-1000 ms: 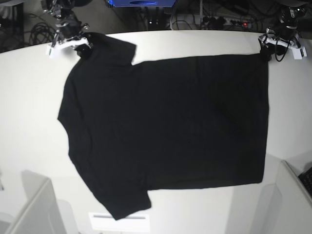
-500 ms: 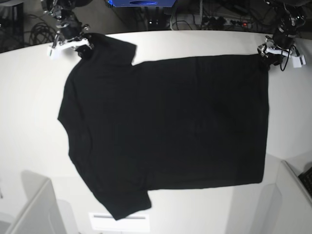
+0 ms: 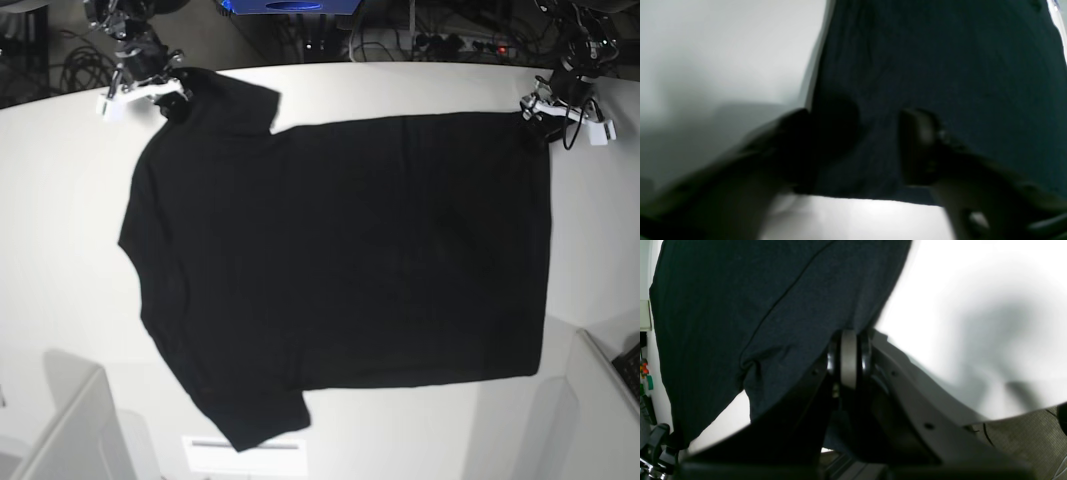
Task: Fold the T-shirt properly
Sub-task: 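Lift the shoulder corners with both grippers and pull them apart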
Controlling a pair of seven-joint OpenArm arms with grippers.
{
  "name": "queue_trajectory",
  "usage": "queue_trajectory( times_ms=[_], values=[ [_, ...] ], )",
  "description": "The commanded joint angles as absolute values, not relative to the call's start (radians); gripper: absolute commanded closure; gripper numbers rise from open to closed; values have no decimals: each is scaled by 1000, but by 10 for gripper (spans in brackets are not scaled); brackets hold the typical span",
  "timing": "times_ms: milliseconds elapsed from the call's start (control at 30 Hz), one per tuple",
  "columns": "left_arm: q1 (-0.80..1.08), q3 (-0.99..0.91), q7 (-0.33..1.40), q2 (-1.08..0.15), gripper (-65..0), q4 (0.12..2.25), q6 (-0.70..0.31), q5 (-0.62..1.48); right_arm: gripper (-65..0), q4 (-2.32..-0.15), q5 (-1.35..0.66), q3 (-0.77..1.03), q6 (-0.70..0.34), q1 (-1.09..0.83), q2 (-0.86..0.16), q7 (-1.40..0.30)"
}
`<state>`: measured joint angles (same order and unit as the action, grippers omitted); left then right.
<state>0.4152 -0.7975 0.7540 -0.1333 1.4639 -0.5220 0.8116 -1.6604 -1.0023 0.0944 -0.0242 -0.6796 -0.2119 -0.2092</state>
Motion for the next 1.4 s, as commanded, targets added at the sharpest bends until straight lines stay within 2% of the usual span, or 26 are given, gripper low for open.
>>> queue_trajectory(
  times_ms=[0,233,267,600,967,1367],
  values=[
    [429,-794,816,-131,-276,1461,-506,776,0,-1659,-990,97,-2,-696,-216,-245],
    [424,-794,816,-134,-18,1461,-509,777,0,-1659,-987,97,-2,-694,-216,-237],
    [424,-792,816,-136,0,1466,-509,777,0,-1659,-987,97,-2,-694,-216,-237],
    [453,-797,816,-168,0,1481,-510,780,0,-1725,-986,171,-2,-734,-213,-236],
    [573,-802,816,-176,0,1738,-510,776,0,-1845,-986,176,-2,-835,-214,-236],
    [659,-803,809,-173,0,1758,-510,779,0,-1991,-986,168,-2,-898,-209,-237]
  ],
)
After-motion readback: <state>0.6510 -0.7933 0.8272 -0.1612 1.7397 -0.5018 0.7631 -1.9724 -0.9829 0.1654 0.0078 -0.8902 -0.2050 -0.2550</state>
